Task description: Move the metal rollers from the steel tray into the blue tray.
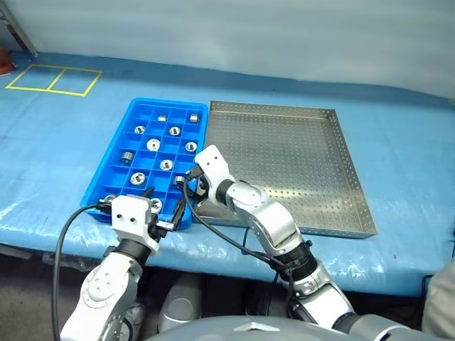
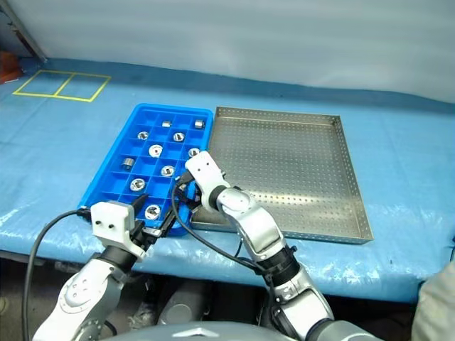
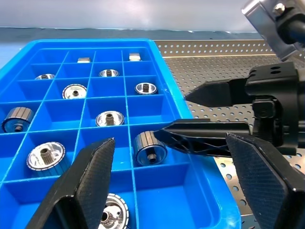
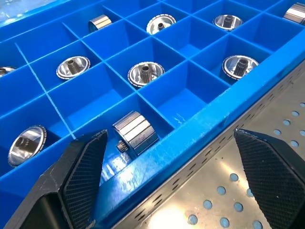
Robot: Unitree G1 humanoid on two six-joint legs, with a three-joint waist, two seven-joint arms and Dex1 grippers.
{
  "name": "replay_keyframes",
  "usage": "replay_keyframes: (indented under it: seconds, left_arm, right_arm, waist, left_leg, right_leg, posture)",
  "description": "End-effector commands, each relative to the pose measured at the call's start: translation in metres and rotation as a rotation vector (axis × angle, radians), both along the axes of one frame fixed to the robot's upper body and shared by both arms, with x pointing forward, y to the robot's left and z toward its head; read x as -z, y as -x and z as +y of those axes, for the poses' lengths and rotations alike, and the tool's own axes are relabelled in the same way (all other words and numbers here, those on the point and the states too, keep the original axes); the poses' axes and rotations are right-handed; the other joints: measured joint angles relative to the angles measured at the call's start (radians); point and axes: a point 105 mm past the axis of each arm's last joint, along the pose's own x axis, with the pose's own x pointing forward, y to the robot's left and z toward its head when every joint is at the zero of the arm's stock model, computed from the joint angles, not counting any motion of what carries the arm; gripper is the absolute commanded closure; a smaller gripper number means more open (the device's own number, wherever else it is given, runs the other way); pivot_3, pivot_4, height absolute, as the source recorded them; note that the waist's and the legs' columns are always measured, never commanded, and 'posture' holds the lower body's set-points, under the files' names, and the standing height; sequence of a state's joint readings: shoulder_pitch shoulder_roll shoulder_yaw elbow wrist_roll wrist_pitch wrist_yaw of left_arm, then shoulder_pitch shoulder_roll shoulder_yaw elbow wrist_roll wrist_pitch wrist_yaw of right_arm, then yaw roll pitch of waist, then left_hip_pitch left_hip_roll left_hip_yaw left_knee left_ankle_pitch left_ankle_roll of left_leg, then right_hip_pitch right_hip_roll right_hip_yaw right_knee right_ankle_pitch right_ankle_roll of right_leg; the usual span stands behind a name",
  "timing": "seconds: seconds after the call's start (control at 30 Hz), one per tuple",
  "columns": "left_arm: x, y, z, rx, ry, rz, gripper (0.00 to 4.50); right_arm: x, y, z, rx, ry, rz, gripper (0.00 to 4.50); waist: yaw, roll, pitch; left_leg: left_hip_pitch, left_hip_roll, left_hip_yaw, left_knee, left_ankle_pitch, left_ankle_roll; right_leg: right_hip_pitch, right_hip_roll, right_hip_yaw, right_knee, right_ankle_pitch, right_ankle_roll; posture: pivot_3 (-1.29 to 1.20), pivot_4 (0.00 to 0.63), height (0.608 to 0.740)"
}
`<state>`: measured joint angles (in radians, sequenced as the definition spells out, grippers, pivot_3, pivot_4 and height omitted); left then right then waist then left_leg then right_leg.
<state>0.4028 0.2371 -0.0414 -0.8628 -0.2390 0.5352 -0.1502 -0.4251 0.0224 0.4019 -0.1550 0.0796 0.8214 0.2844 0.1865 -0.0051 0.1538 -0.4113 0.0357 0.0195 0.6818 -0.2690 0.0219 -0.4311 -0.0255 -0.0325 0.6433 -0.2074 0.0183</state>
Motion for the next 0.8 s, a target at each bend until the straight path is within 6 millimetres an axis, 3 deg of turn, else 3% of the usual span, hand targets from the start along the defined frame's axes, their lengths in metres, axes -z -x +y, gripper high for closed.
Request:
replay_keyframes:
  seconds: [0.03,0.4,0.6,0.8]
  left_arm:
    - [-0.005,-0.006,-0.002,0.036,-0.004,-0.023,0.43]
    - [-0.011,-0.045,-0.005,0.159,-0.075,-0.058,0.43]
    - [-0.009,-0.064,-0.001,0.121,-0.118,-0.064,0.43]
    - [-0.007,-0.059,-0.001,0.147,-0.128,-0.053,0.43]
  right_arm:
    - [-0.018,0.000,-0.017,0.003,-0.035,-0.062,0.02]
    - [-0.024,0.013,-0.084,0.106,0.011,-0.119,0.02]
    - [-0.013,0.037,-0.100,0.057,0.062,-0.084,0.02]
    - [-0.009,0.046,-0.108,0.073,0.049,-0.058,0.02]
  waist:
    - [-0.008,0.000,0.000]
    - [-0.121,0.000,0.001]
    - [-0.156,-0.001,0.001]
    - [-0.171,-0.002,0.001]
  left_leg:
    - [0.000,0.000,0.000,0.000,0.000,0.000]
    - [0.000,-0.004,0.000,0.000,0.000,0.000]
    - [0.002,-0.004,0.001,0.000,0.000,0.000]
    - [0.002,-0.004,0.002,0.000,0.000,0.000]
  right_leg:
    - [0.000,0.000,0.000,0.000,0.000,0.000]
    - [0.000,0.000,0.002,0.001,0.000,0.001]
    - [0.001,0.000,0.003,0.001,0.001,0.001]
    - [0.001,0.000,0.005,0.001,0.001,0.001]
  posture:
    - [0.28,0.150,0.740]
    - [0.08,0.150,0.740]
    - [0.04,0.150,0.740]
    - [0.05,0.150,0.740]
